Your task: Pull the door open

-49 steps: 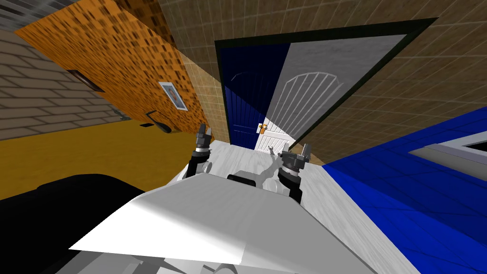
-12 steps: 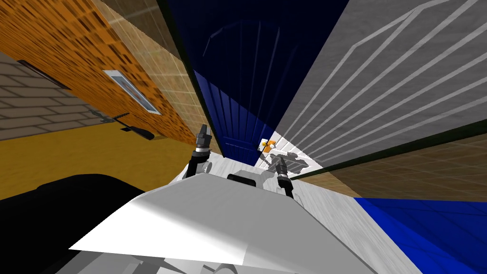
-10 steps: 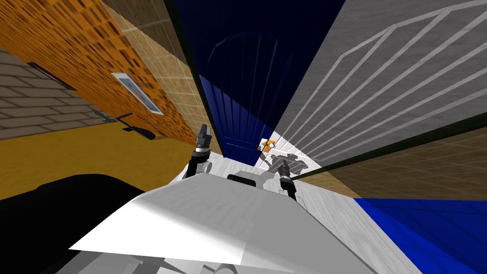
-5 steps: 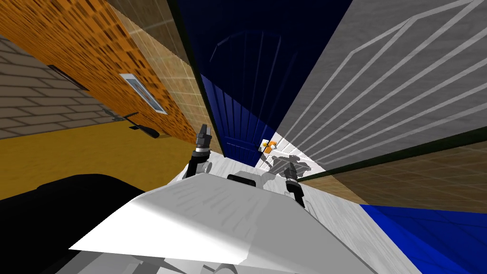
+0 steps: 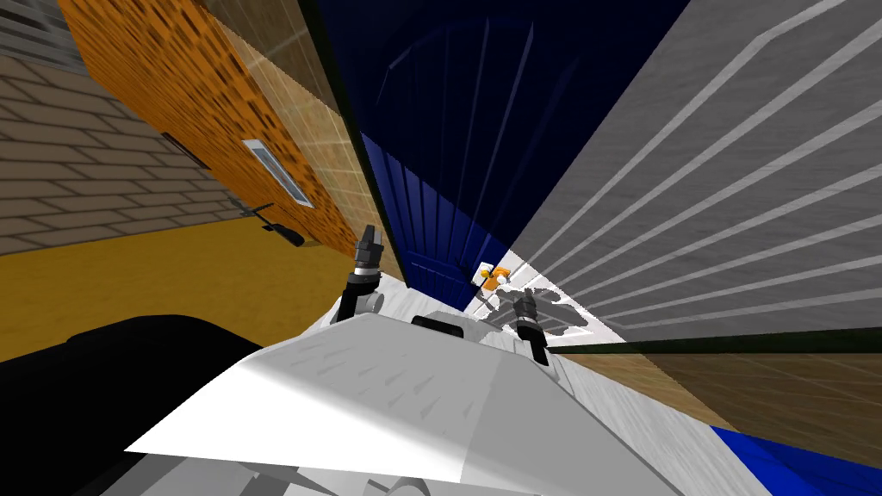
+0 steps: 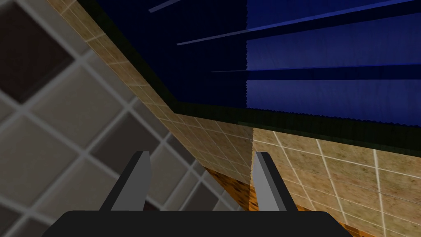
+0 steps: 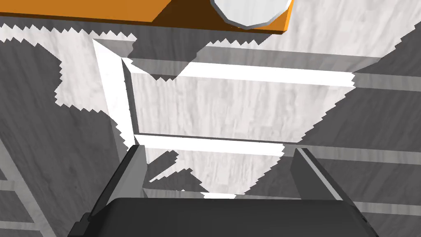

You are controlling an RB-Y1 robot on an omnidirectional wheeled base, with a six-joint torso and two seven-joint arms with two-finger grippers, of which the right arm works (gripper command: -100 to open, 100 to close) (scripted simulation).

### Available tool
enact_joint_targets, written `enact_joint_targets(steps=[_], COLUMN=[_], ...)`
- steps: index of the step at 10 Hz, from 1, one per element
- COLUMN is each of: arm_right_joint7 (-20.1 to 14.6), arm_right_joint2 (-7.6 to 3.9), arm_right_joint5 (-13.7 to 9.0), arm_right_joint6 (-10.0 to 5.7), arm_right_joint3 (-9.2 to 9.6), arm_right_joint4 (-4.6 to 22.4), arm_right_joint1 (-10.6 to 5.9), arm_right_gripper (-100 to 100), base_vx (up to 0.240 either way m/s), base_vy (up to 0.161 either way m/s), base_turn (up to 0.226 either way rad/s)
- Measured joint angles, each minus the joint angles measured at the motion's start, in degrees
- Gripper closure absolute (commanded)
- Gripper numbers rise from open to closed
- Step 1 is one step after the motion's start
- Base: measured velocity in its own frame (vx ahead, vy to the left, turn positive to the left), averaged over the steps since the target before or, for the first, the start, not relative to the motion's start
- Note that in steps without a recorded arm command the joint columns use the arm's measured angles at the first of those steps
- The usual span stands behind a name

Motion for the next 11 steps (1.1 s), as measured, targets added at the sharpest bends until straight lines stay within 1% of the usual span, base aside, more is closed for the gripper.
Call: enact_joint_targets(steps=[1,2,3,8,9,10,11], arm_right_joint7=[0.17,0.17,0.13,0.21,0.21,0.41,0.13], arm_right_joint2=[0.66,0.85,0.87,0.98,0.98,0.89,0.05], arm_right_joint5=[0.15,0.18,0.18,0.25,0.24,0.25,0.00], arm_right_joint6=[-0.41,-0.77,-0.84,-0.82,-0.82,-1.22,-1.09], arm_right_joint3=[0.67,1.44,1.55,1.74,1.74,1.08,0.45], arm_right_joint4=[0.41,0.41,0.38,0.40,0.41,1.10,1.25], arm_right_joint1=[-1.24,-2.05,-2.17,-2.15,-2.13,-2.32,-1.75], arm_right_gripper=[-100,-100,100,100,100,100,100], base_vx=[0.204,0.092,-0.005,-0.019,-0.136,-0.189,-0.158], base_vy=[0.119,0.055,-0.009,-0.007,-0.057,-0.077,-0.055], base_turn=[0.147,0.022,-0.027,0.009,-0.121,-0.104,-0.094])
